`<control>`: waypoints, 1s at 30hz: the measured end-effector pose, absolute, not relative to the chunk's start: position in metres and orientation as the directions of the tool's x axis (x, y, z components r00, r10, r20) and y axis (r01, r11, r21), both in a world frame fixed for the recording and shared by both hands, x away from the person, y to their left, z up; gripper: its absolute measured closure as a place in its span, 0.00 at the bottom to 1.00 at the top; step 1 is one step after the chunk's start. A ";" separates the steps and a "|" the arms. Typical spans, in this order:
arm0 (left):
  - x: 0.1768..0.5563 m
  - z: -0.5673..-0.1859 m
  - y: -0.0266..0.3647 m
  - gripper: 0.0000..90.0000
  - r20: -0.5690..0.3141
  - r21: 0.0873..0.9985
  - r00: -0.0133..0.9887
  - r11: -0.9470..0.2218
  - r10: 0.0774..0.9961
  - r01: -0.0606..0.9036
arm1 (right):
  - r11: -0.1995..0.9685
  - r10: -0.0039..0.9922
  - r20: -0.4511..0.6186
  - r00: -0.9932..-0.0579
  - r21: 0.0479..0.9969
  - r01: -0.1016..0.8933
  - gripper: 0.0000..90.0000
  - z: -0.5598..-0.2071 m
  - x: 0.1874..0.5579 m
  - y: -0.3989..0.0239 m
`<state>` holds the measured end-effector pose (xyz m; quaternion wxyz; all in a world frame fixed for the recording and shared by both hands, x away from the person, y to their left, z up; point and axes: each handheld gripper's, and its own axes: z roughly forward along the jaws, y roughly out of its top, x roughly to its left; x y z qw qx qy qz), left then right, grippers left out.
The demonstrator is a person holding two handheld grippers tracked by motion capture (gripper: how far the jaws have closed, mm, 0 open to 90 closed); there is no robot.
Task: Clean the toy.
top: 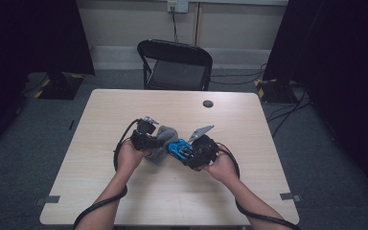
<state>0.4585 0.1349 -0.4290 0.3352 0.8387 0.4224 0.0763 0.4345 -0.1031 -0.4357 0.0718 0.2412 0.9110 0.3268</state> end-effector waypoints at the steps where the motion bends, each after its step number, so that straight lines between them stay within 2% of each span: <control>1: 0.458 -0.428 0.136 0.86 -0.156 0.624 0.635 -0.423 0.756 0.657 | 0.668 0.488 0.027 -0.872 0.631 0.394 0.29 -0.436 0.435 -0.103; 30: 0.426 -0.417 0.147 0.85 -0.162 0.643 0.694 -0.458 0.701 0.613 | 0.650 0.556 0.025 -0.831 0.610 0.453 0.29 -0.436 0.453 -0.114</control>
